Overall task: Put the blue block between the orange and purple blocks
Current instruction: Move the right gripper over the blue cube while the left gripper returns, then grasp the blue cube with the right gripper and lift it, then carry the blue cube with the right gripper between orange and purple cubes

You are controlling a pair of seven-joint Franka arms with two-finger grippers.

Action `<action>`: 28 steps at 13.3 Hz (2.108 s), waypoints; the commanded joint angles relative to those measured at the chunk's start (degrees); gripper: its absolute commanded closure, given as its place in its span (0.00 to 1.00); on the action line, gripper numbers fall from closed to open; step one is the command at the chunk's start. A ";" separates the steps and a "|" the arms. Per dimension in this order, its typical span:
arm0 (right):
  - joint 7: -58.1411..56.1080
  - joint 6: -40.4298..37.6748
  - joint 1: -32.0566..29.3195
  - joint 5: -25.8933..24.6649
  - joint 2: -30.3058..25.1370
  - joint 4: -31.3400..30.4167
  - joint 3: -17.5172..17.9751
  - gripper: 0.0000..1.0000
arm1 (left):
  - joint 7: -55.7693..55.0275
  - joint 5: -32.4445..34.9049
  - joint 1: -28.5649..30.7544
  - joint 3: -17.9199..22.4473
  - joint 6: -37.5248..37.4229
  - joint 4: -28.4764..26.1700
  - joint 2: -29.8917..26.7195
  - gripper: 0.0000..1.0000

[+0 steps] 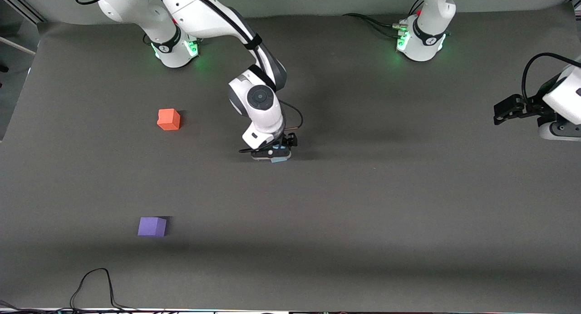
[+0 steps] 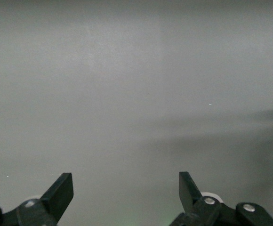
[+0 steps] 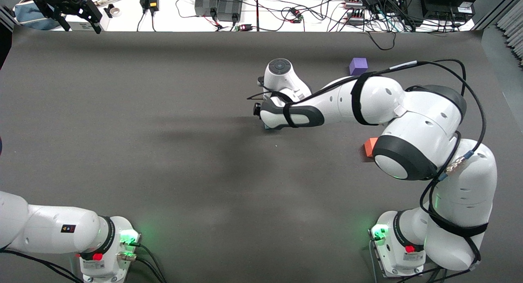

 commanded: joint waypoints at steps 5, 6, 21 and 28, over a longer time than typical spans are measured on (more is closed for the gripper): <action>-1.93 -0.03 0.16 2.45 3.30 3.12 -0.13 0.00 | 1.11 0.96 -0.74 0.33 -1.43 -1.68 -2.09 0.00; -2.01 0.14 0.25 2.36 3.39 3.04 -0.13 0.06 | 1.11 1.05 -0.74 0.42 -1.43 -1.68 -2.09 0.00; -11.68 -44.90 -10.64 1.93 -16.73 26.02 -0.83 0.47 | 1.19 1.05 -0.66 0.42 -1.61 -1.76 -2.09 0.00; -21.94 -50.92 -15.04 1.84 -22.09 27.12 -9.07 0.46 | 1.19 1.05 -0.66 0.33 -1.69 -1.76 -2.09 0.00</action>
